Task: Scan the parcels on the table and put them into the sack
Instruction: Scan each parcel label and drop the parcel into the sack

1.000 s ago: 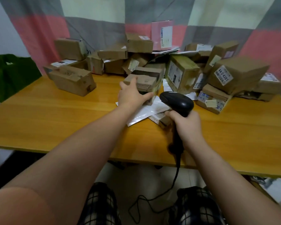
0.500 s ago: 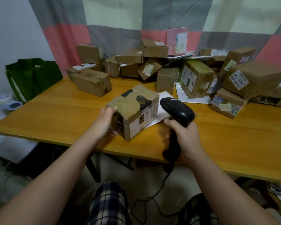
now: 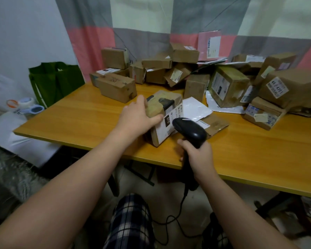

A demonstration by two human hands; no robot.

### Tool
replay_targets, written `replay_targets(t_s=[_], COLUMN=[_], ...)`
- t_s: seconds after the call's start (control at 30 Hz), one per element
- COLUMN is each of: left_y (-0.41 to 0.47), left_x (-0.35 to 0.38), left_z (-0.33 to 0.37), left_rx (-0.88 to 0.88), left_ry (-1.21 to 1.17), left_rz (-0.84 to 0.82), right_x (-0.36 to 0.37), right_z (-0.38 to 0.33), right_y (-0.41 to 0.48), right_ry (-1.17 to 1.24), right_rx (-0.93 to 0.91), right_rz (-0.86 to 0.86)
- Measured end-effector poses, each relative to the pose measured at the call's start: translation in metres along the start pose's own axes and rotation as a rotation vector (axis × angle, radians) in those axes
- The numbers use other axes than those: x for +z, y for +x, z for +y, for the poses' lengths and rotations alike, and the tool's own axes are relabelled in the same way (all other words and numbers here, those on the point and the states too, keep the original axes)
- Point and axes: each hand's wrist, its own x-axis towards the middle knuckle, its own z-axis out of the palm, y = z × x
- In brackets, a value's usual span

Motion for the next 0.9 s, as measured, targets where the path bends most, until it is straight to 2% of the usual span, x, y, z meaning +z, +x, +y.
replay_targets(t_s=[0.1,0.17,0.27,0.4,0.6,0.9], left_y=[-0.011,-0.024,-0.044,-0.051,-0.046,-0.045], left_x=[0.002,0.009,0.024,0.037,0.039,0.042], left_z=[-0.016,-0.032,-0.052,-0.066,-0.069,-0.074], left_rx=[-0.017,-0.017,-0.014,-0.110,-0.129,-0.113], left_ry=[-0.490,-0.698,-0.750,-0.817,-0.872,-0.875], left_rz=[-0.014,-0.024,-0.025,0.034,0.016,0.017], right_x=[-0.005,-0.006,-0.001,0.011,0.027,0.025], right_z=[0.001,0.001,-0.002,-0.019,-0.050,-0.058], right_y=[0.002,0.002,-0.001,-0.007,-0.018,-0.018], right_ry=[0.038,0.058,-0.011,-0.126,-0.219,-0.244], right_rx=[-0.004,-0.005,-0.048,-0.195,-0.358,-0.335], right_rz=[0.018,0.024,-0.006,-0.046,-0.100,-0.047])
